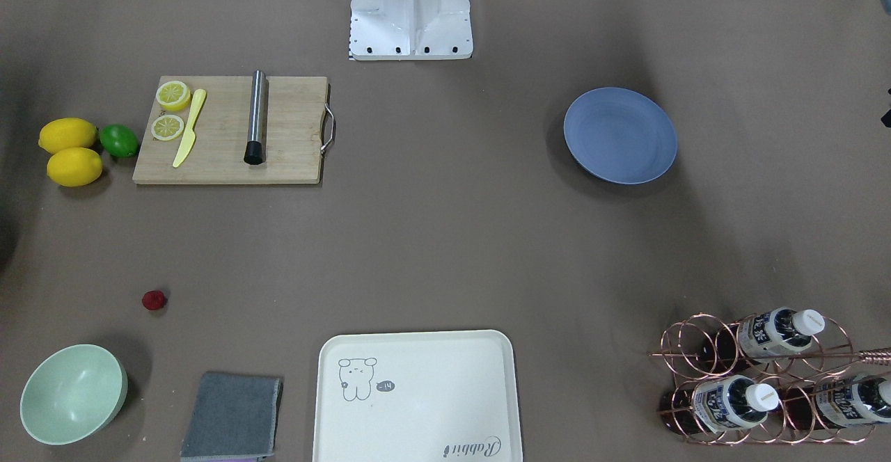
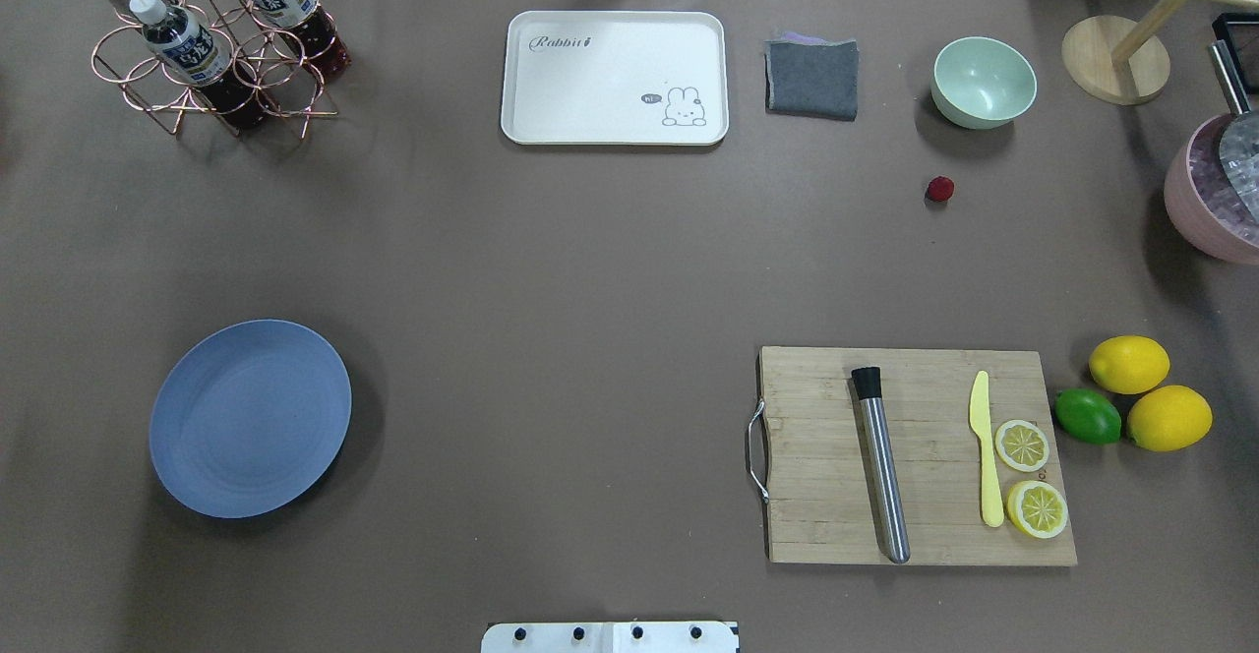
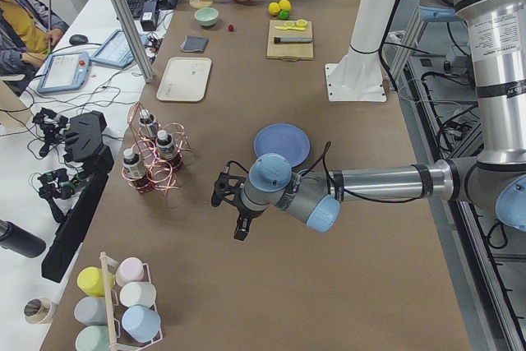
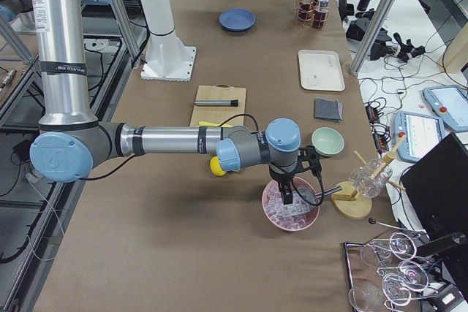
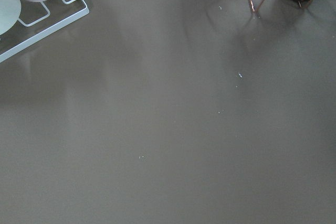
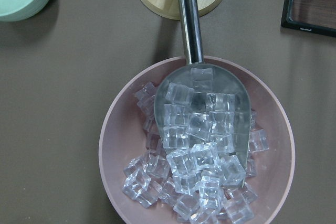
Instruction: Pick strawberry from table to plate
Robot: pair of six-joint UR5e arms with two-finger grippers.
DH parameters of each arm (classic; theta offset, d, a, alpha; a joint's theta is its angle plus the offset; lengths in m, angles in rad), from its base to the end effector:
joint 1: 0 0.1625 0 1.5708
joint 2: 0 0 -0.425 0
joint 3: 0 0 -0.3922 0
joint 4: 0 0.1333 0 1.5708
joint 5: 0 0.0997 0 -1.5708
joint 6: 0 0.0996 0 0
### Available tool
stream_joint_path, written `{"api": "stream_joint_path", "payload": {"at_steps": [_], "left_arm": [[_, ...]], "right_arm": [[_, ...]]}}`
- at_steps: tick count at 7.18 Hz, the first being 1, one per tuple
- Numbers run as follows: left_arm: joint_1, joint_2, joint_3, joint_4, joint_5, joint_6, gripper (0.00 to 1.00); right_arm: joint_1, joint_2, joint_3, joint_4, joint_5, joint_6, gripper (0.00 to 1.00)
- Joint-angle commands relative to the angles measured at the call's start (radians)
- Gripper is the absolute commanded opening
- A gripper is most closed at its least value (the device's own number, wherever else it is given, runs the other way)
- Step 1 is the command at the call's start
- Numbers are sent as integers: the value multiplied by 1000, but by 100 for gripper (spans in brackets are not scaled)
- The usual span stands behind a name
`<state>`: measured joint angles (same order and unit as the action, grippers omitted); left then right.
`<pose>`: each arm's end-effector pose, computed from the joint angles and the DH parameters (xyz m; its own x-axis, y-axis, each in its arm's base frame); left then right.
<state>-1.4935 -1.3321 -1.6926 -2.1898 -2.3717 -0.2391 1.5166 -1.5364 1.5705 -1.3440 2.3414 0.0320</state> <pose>-0.0300 -0.4133 0.6340 0.6643 0.1800 -0.7254 0.0923 0.9434 0.3185 0.0356 -0.5240 0.6172 0.7080 -0.1873 0.6809 0.0297 0.9712 0.2363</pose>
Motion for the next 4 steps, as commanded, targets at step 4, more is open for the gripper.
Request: {"api": "stream_joint_path", "payload": {"at_steps": [4], "left_arm": [[4, -18, 10, 1, 0, 0, 98]], "right_arm": [[-9, -10, 0, 9, 10, 0, 100]]}}
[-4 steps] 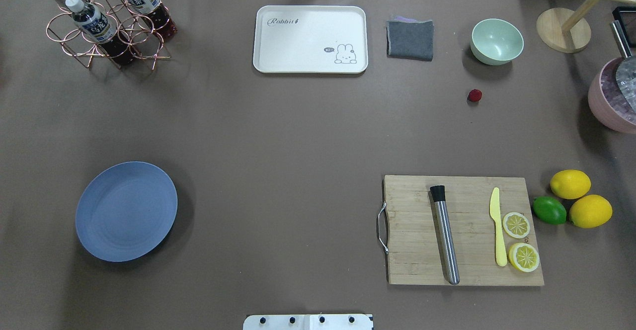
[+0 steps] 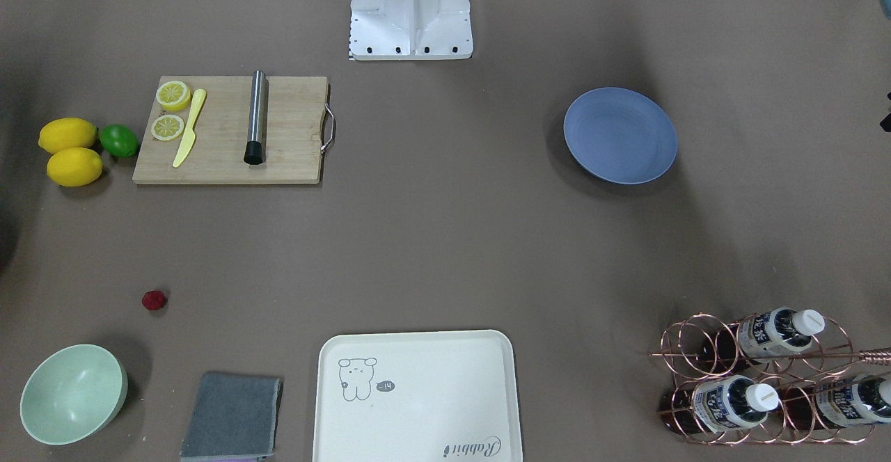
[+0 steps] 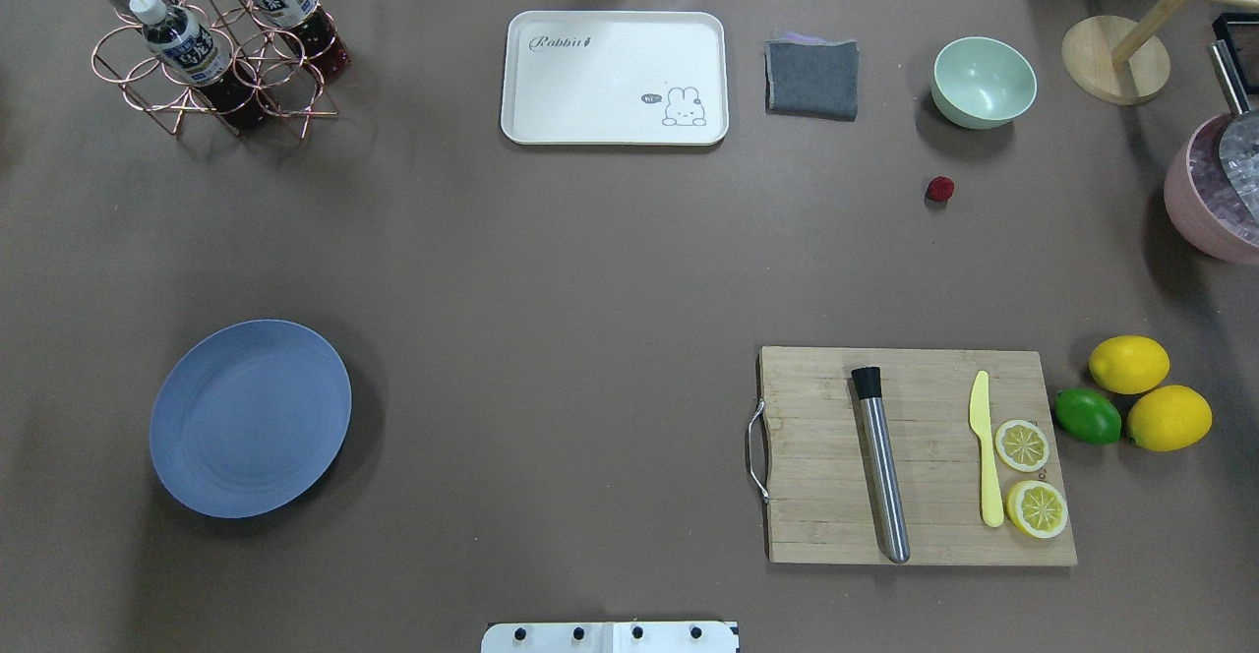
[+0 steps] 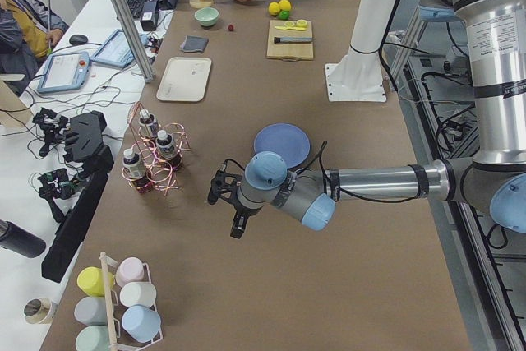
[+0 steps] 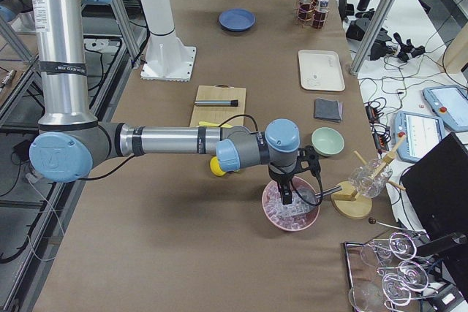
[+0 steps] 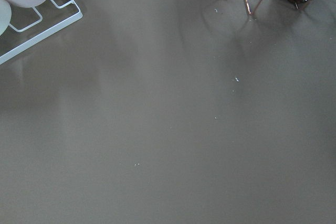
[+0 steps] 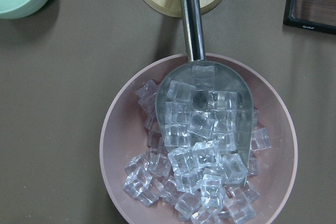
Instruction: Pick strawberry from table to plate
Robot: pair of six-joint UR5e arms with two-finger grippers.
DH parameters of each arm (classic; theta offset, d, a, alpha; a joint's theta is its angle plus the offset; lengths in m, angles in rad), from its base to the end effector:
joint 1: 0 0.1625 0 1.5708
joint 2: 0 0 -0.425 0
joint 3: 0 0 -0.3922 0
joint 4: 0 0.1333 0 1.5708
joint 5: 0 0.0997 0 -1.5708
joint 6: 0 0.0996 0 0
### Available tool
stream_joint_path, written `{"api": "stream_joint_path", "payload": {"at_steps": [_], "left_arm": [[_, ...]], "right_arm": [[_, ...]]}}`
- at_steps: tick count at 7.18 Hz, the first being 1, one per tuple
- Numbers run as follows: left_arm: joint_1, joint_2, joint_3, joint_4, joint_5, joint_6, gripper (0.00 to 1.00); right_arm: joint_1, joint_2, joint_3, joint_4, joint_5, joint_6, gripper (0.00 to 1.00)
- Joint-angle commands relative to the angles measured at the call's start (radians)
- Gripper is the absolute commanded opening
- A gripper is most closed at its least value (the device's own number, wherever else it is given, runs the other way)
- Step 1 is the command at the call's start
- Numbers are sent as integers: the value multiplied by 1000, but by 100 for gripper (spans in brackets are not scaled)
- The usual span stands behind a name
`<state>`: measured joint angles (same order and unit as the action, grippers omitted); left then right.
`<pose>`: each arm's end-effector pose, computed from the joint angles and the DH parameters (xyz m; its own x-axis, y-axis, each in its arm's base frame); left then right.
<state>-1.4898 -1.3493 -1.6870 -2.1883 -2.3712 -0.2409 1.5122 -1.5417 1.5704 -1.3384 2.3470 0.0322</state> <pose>-0.0278 -0.4212 0.6299 0.6633 0.1879 -0.7244 0.0903 0.9408 0.3267 0.0330 -0.5219 0.6190 0.7032 -0.1912 0.6848 0.0340 0.9711 0.2362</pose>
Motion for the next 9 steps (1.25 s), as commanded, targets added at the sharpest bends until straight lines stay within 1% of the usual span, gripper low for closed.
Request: {"api": "stream_joint_path", "payload": {"at_steps": [1, 3, 4, 8, 9], "left_arm": [[19, -1, 12, -2, -3, -1, 98], [42, 1, 15, -2, 3, 0, 97], [42, 1, 7, -4, -3, 0, 97], [54, -7, 4, -1, 3, -1, 97], [101, -26, 6, -1, 7, -64, 97]], "right_arm": [[-4, -21, 32, 4, -6, 0, 100], [-4, -26, 34, 4, 3, 0, 100], [-4, -40, 36, 5, 5, 0, 100], [-13, -37, 37, 5, 2, 0, 100], [-17, -40, 39, 5, 1, 0, 100]]}}
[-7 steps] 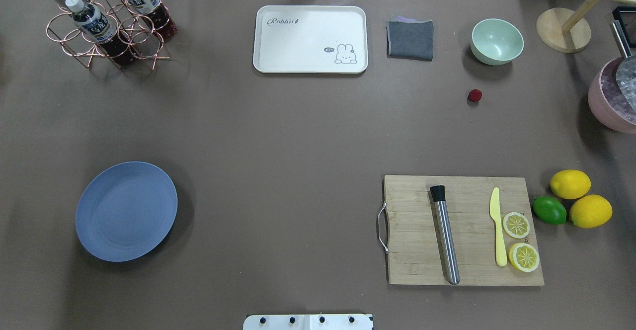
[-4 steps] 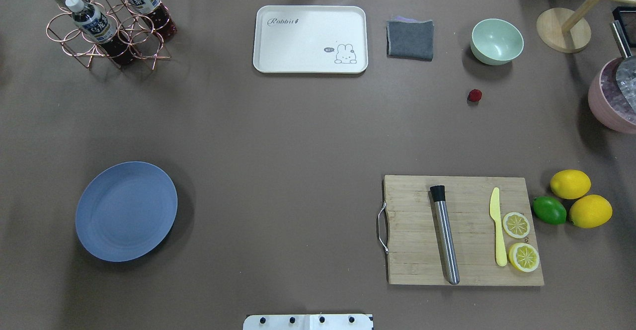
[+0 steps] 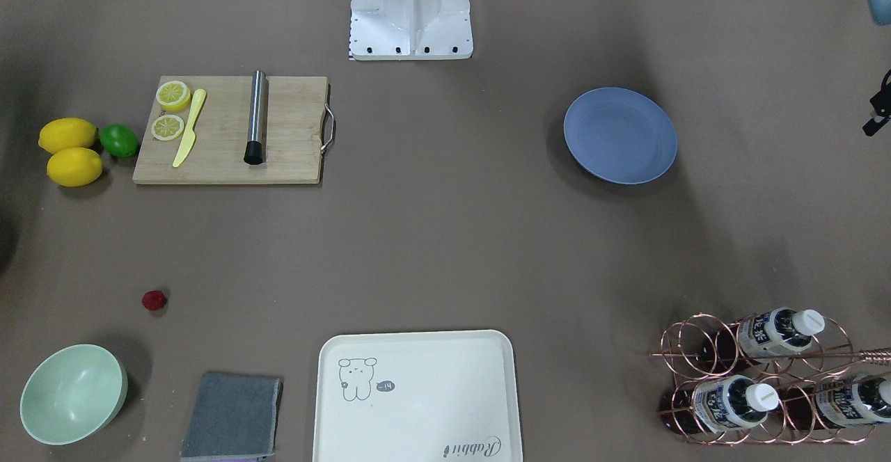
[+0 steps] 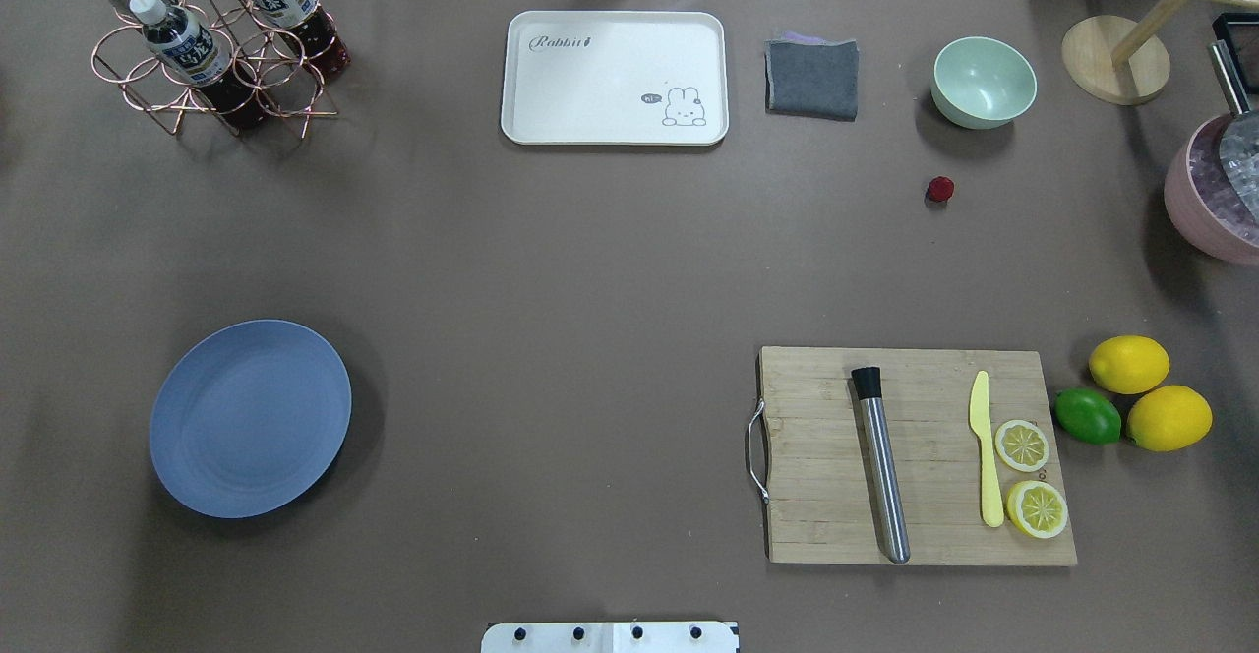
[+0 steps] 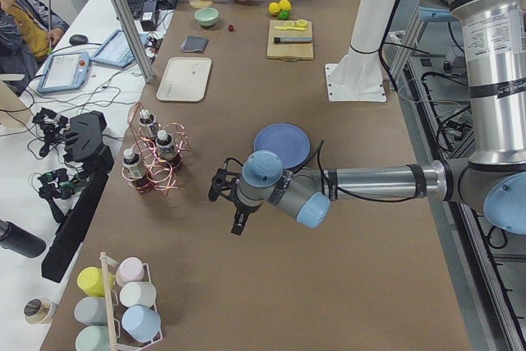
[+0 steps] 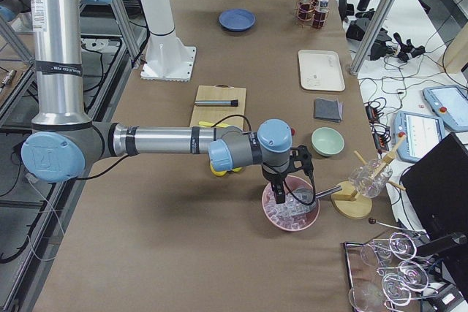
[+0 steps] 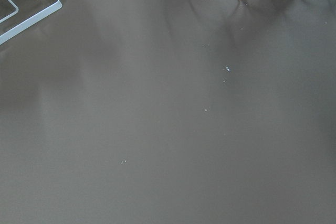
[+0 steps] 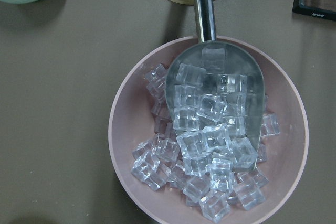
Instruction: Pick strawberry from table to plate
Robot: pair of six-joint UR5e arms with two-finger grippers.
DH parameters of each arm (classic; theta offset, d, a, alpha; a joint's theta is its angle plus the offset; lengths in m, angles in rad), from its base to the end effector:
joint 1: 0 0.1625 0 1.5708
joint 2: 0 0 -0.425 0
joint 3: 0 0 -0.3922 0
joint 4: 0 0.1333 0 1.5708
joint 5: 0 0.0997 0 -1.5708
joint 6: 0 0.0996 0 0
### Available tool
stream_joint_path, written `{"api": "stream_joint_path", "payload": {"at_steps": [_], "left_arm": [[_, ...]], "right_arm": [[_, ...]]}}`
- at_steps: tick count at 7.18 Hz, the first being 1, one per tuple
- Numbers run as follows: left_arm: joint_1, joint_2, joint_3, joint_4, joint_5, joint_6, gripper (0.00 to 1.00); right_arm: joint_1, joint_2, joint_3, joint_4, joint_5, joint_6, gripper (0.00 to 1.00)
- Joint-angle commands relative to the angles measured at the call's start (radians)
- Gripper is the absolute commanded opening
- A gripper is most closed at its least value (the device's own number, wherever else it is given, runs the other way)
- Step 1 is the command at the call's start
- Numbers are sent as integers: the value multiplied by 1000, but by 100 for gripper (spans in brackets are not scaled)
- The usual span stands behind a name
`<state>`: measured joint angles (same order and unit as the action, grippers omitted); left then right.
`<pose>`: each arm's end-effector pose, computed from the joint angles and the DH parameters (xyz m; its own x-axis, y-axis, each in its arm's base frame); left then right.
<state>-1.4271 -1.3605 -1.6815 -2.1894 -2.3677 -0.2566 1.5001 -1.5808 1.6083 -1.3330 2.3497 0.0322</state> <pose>-0.0009 -0.4272 0.6281 0.6515 0.2183 -0.7266 0.0424 0.9457 0.3222 0.0277 -0.5058 0.6190 0.6987 -0.2029 0.6860 0.0457 0.9696 0.2402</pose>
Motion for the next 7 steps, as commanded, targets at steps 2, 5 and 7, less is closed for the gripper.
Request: {"api": "stream_joint_path", "payload": {"at_steps": [2, 5, 7], "left_arm": [[121, -42, -51, -13, 5, -230, 97], [355, -40, -165, -77, 115, -583, 97], [582, -40, -159, -168, 282, -787, 94]], "right_arm": [[-6, -2, 1, 0, 2, 0, 100], [-37, 1, 2, 2, -1, 11, 100], [-64, 4, 1, 2, -4, 15, 100]]}}
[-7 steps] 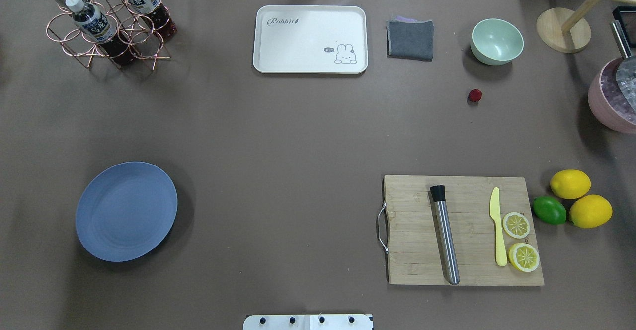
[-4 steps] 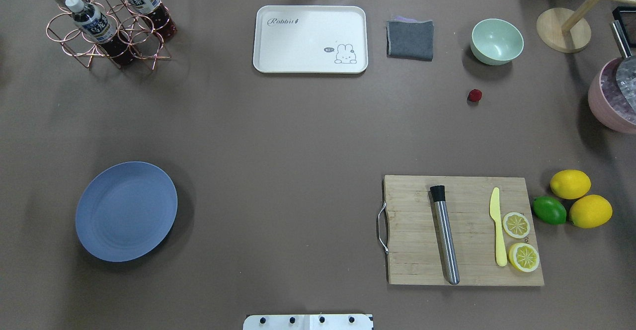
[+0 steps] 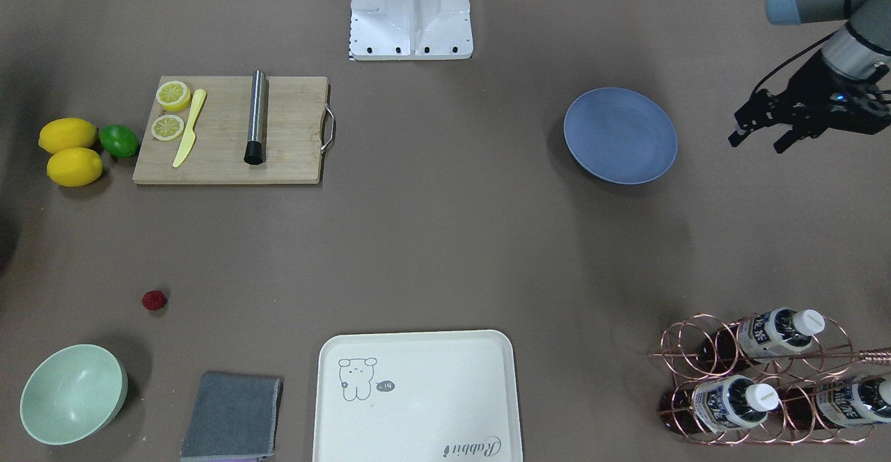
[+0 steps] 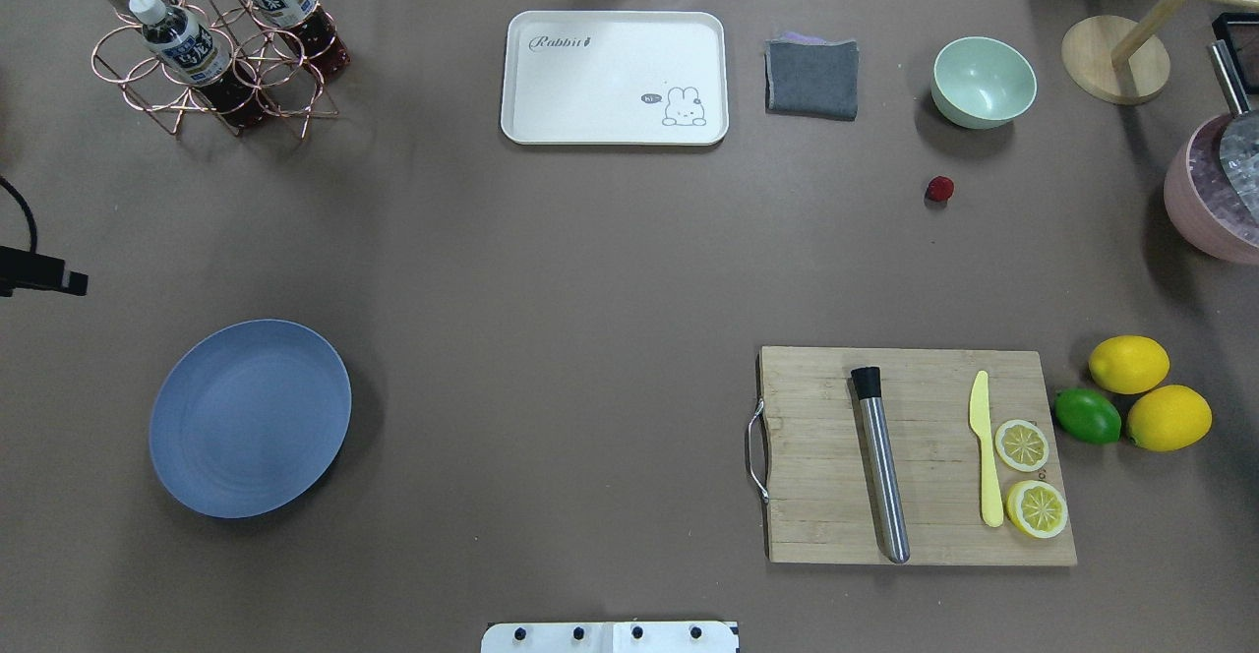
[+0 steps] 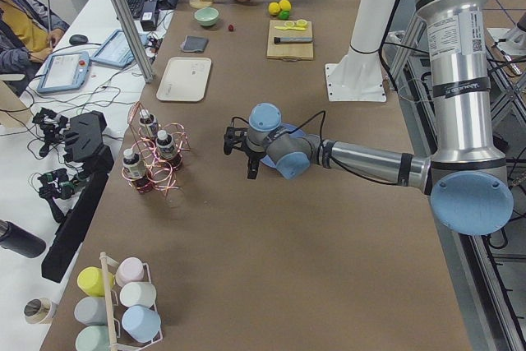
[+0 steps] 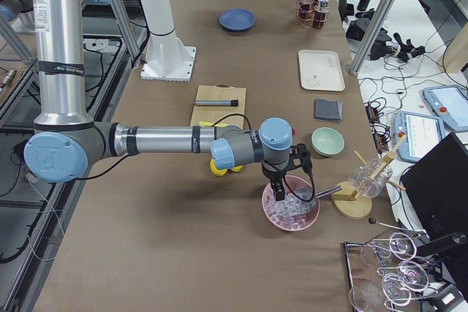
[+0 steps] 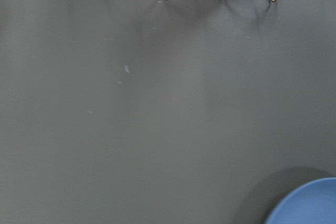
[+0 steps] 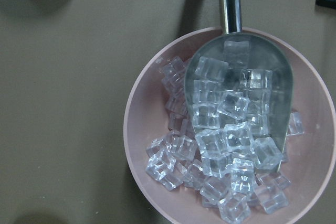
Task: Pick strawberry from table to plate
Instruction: 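Push the blue plate toward the table center with the left gripper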
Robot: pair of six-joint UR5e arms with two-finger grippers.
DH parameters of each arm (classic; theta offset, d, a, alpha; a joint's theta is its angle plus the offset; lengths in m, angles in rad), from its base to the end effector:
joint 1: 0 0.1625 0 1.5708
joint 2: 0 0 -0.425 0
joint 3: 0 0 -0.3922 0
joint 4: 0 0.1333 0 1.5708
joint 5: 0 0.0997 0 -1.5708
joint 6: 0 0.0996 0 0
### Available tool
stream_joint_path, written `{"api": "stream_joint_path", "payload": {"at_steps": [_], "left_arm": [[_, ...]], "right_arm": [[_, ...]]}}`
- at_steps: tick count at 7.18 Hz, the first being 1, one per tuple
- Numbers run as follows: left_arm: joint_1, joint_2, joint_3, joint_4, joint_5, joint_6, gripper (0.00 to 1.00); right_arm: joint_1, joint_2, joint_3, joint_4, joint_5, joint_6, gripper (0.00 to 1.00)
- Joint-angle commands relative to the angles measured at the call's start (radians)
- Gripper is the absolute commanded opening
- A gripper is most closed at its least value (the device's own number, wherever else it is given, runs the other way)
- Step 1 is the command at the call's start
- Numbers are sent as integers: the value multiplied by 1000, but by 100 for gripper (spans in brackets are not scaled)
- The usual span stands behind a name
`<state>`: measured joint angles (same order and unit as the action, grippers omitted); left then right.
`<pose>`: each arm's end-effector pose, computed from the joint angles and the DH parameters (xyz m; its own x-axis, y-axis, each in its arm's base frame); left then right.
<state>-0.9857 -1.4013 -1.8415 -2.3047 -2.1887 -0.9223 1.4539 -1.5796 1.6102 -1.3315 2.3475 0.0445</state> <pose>0.1831 -0.4132 0.5224 0.5625 0.0423 -0.8257 0.1287 0.9821 0.1379 0.0044 -0.5073 0.6174 0.6909 -0.2260 0.6867 0.0818 0.9682 0.2363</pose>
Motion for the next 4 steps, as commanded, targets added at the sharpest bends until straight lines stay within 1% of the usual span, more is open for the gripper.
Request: {"api": "stream_joint_path", "payload": {"at_steps": [1, 2, 3, 4], "left_arm": [[192, -4, 17, -54, 131, -130, 93], [243, -10, 28, -58, 141, -129, 88], [284, -19, 54, -61, 148, -129, 85], [309, -27, 59, -62, 180, -130, 80]], "right_arm": [[-23, 4, 0, 2, 1, 3, 100], [-30, 4, 1, 0, 1, 3, 100], [-36, 6, 1, 0, 0, 3, 100], [-38, 6, -1, 0, 0, 3, 100]]}}
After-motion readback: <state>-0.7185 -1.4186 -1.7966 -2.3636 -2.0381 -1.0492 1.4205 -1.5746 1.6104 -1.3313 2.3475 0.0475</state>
